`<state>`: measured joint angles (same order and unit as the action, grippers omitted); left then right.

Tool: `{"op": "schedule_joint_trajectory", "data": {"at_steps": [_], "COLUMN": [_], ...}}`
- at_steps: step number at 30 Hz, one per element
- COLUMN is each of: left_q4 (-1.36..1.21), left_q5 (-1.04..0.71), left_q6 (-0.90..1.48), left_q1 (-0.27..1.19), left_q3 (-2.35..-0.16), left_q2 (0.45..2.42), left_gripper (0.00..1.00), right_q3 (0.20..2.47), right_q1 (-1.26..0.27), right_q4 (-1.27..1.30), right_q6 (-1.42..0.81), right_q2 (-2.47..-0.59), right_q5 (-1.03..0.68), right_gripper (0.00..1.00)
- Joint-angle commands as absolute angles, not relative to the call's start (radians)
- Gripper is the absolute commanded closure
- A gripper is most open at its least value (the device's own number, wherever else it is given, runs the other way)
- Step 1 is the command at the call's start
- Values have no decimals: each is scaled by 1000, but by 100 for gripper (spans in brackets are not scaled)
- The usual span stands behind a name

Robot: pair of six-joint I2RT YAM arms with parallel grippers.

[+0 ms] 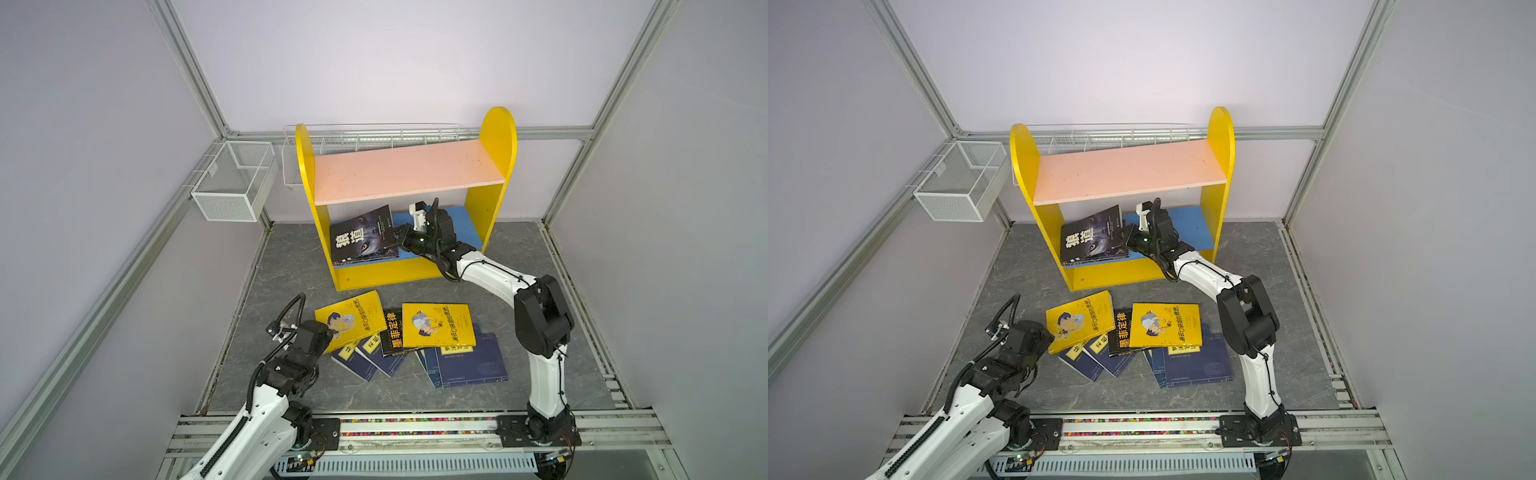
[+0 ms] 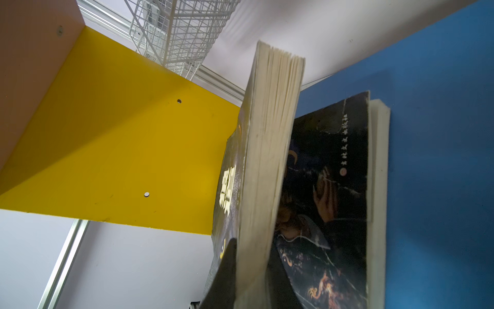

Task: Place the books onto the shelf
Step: 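Lay the wolf-eye book on the purple book and open the right gripper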

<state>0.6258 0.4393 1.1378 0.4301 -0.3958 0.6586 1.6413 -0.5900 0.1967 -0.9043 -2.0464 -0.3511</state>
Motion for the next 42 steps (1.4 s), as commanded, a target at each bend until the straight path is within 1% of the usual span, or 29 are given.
{"op": "schedule_joint_trajectory", "data": {"at_steps": [1,2,4,6,8,10,12,15,19,23,31,36,42], "left_q4": [625,626,626,627,629,630,632,630,595,565,529,535,541], "left_q5": [439,439,438,436,431,426,422,419,398,369,332,335,341], "left_q6": [1125,1123,1116,1108,1098,1092,1092,1092,1035,999,962,965,972], "left_q1": [424,424,423,424,423,423,423,424,423,423,423,424,424], "left_q3": [-393,-393,-393,-397,-404,-413,-417,-418,-419,-430,-441,-439,-434], "left_q2": [640,637,631,626,624,626,626,624,627,646,675,668,656], "left_gripper": [22,21,21,21,20,20,19,19,19,19,19,19,19], "right_q3": [1673,1678,1692,1731,1784,1830,1880,1923,1929,1893,1786,1752,1763], "right_q1": [-626,-632,-648,-667,-680,-690,-695,-694,-695,-696,-681,-674,-674], "right_q4": [122,99,41,-57,-167,-252,-328,-400,-440,-440,-408,-426,-441], "right_q6": [-843,-829,-782,-710,-646,-589,-530,-467,-385,-292,-155,-109,-76], "right_q2": [-2066,-2064,-2055,-2052,-2057,-2061,-2070,-2078,-2072,-2041,-1975,-1973,-2000], "right_q5": [-318,-302,-257,-196,-125,-56,-5,40,60,33,-72,-69,-92], "right_gripper": [88,86,77,59,47,38,26,17,13,12,13,13,15]}}
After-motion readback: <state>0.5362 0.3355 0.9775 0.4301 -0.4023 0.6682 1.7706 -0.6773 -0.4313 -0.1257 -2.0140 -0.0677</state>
